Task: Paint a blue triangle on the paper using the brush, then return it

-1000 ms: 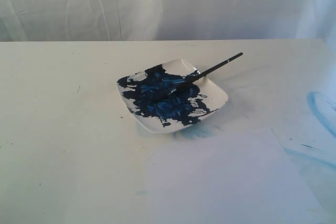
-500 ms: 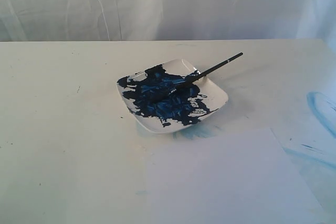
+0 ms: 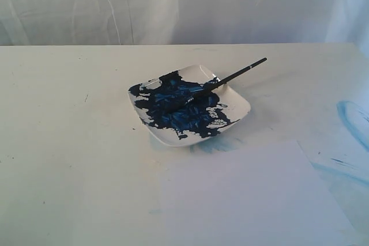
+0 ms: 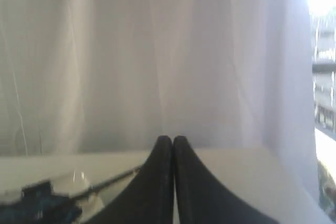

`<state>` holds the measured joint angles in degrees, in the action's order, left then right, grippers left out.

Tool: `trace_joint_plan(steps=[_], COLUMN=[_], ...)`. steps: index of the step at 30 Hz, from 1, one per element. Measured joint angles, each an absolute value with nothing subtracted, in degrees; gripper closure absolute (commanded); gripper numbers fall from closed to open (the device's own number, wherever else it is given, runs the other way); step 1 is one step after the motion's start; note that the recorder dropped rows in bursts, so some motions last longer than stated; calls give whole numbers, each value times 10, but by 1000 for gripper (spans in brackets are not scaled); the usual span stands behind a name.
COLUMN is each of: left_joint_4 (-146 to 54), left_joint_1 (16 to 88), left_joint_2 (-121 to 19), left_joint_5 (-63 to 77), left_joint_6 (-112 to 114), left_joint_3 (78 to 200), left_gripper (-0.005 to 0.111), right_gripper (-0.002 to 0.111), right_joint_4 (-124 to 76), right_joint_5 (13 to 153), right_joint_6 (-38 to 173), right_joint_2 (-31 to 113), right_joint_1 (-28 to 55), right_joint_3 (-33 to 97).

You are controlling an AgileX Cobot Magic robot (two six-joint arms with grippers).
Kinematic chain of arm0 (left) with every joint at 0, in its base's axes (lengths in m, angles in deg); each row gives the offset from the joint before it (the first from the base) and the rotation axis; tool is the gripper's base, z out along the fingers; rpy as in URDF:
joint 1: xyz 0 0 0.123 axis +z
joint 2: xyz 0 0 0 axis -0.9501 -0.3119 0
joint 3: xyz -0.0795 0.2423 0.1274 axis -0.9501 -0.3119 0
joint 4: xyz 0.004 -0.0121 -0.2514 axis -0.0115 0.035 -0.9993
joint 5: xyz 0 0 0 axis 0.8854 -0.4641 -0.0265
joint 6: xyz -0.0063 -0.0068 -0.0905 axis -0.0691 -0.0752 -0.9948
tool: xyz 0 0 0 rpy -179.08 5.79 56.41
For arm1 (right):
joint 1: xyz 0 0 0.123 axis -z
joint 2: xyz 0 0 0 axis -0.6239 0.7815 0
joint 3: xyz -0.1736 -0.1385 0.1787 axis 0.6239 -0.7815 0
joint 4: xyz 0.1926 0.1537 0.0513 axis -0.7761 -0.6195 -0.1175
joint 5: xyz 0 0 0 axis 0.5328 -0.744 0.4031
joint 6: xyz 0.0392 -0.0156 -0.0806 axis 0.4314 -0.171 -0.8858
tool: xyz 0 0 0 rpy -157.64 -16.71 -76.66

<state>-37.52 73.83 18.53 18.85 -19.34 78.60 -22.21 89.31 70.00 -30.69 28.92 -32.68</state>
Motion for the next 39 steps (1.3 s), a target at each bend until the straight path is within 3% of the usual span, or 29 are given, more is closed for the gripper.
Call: trace_joint_plan(steps=[6,8,14,20,25,28,32,39], left_joint_4=[-375,-375,-375,-375,-375,-375,-375,-375], left_joint_1=[738,738,738,738,738,738,738,738], left_joint_2=[185,185,185,185,185,185,185,185], left_joint_5=[188,188,188,188,188,188,188,188], left_joint_6=[-193,-193,-193,-193,-193,-193,-193,-193], left_joint_3=[786,786,786,786,786,786,786,786], left_gripper=[107,107,107,107,107,107,107,107], right_gripper=[108,108,108,108,108,108,108,108], right_joint_4=[-222,-234,-280,-282,-328,-631,-937,-1055], right_joint_5=[1067,1113,892,804,660,536,469,551], right_joint_6=[753,874,939,939,893,624,461,446], right_joint_2=[-307,-307,-259,-24,262,471,649,777], right_joint_1=[289,289,289,289,288,286,283,283], right_joint_3=[-327,-327,-274,-126,90,246,368,387])
